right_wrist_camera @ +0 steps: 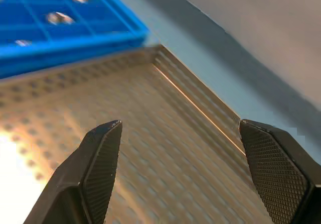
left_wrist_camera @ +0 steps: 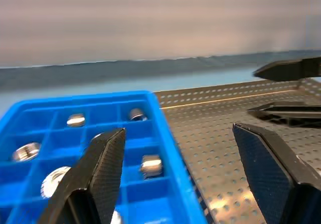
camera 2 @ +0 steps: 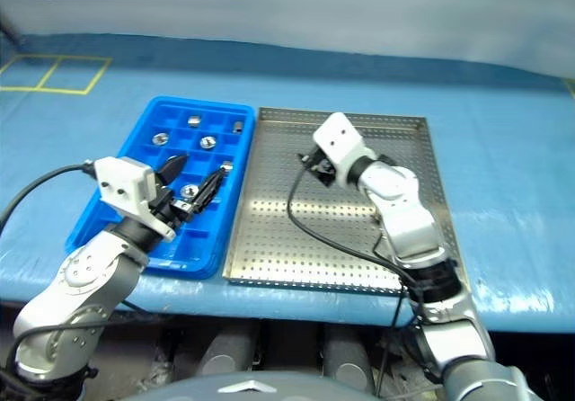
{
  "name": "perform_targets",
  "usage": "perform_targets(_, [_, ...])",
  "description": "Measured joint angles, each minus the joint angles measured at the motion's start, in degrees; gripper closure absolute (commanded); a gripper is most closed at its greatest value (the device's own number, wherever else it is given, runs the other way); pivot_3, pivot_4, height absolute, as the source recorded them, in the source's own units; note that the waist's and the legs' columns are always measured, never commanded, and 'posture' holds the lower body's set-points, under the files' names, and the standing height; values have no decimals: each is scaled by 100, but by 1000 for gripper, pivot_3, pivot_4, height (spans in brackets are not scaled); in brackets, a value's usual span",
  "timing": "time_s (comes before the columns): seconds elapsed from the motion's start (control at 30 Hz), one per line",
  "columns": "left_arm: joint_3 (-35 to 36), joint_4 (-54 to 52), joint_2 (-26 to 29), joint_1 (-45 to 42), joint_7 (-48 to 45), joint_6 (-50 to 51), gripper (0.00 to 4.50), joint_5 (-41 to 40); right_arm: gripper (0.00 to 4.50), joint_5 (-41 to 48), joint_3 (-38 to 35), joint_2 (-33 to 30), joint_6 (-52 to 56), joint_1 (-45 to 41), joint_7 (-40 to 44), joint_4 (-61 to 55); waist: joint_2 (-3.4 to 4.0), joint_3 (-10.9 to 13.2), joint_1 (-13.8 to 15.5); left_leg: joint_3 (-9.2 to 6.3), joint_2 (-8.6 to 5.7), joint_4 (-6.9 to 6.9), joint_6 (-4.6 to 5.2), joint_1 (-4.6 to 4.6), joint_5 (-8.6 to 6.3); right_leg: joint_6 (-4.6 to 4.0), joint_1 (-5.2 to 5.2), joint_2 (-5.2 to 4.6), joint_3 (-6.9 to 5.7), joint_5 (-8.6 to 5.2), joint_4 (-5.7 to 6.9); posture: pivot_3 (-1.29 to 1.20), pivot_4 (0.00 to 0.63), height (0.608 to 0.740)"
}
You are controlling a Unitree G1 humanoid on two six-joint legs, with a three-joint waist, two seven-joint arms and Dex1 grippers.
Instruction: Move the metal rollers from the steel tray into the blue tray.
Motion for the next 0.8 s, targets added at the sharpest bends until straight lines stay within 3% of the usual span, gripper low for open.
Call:
perform_targets(0.13, [-352,617,-51,-612,-468,24,797,145,589,-67,-452,-441,873,602,-98,-832,9,-5,-412,13,16,-8,24,5,-14,-5,-6,14,21,-1,6,-200,150,740])
perform_targets(0.27, [-605,1197,-319,-1270,-697,-3,797,441,589,122,-575,-34,1280,923,-276,-966,8,-5,-636,26,17,5,27,12,-15,2,-6,27,36,8,13,-215,150,740])
perform_targets(0.43, [-856,1581,-475,-1626,-905,-10,797,862,589,272,-482,231,1410,1280,-431,-839,8,-5,-764,44,7,38,46,9,-23,28,-4,21,61,22,12,-229,150,740])
perform_targets(0.8, [-865,1633,-577,-1344,-1116,-6,797,1164,589,585,-578,519,1372,1387,-708,-274,7,-5,-847,104,17,91,92,5,-50,79,-4,16,123,50,7,-210,150,740])
